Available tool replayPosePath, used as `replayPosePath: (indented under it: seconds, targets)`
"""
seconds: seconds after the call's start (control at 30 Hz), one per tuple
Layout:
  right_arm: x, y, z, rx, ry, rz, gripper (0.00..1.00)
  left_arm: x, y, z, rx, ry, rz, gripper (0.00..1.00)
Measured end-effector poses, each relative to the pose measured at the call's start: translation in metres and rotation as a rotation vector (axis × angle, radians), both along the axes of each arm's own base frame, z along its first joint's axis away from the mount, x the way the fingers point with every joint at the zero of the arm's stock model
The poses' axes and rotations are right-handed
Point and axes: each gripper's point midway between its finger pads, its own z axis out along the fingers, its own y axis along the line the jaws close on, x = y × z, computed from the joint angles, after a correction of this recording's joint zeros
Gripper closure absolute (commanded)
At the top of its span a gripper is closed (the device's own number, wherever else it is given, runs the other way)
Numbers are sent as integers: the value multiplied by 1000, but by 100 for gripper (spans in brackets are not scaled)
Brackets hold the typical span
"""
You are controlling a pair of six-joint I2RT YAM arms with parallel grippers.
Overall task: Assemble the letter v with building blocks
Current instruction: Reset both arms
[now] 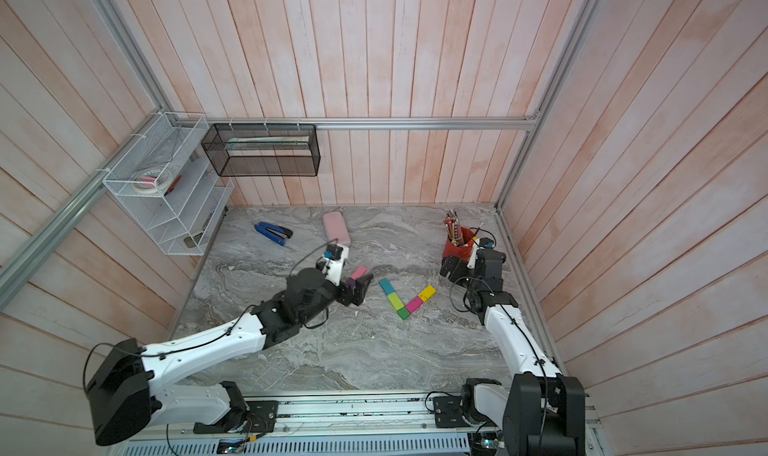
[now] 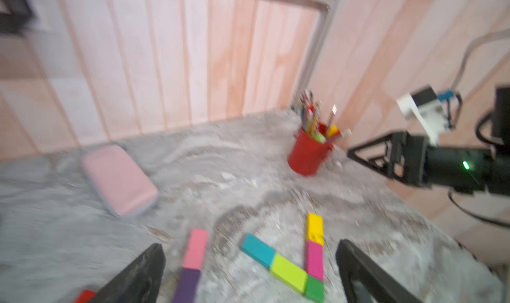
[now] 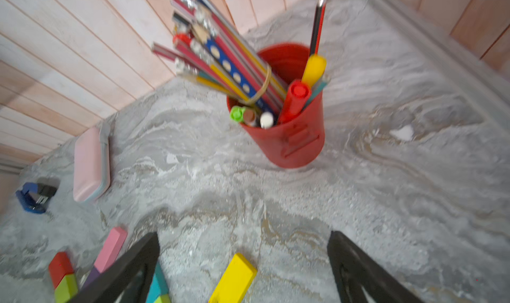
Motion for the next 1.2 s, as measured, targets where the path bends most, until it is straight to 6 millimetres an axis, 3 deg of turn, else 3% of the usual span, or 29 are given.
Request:
replayPosePath:
  seconds: [0.1,0.2,0.27,0.37,0.5,0.6,0.73,0.87,1.0,1.13,1.2]
  targets:
    - [12,-12,16,-56,-61,-45,2,25,52,17,-7,-44,126,0]
    - [19,-22,21,-112,-114,-87,2,40,83,8,21,-31,193,0]
    - [21,-29,16,-156,-146,-113,2,48,106,-6,34,-3,236,0]
    - [13,-41,-14,-228,-145,-152,2,57,149,-38,38,52,319,0]
    - [-4,-53,-40,-310,-147,-196,2,51,195,-90,37,129,417,0]
    - [-5,-58,-34,-354,-190,-215,2,42,211,-114,48,136,458,0]
    - [2,-62,-23,-376,-248,-238,2,33,229,-132,85,99,529,0]
    - [8,-59,-40,-381,-246,-215,2,28,252,-150,131,51,607,0]
    - [2,-51,-64,-412,-226,-154,2,24,260,-169,201,11,634,0]
    - [-2,-47,-65,-427,-301,-141,2,29,262,-164,210,-56,640,0]
    - [-10,-46,-80,-433,-282,-130,2,33,261,-164,215,-83,632,0]
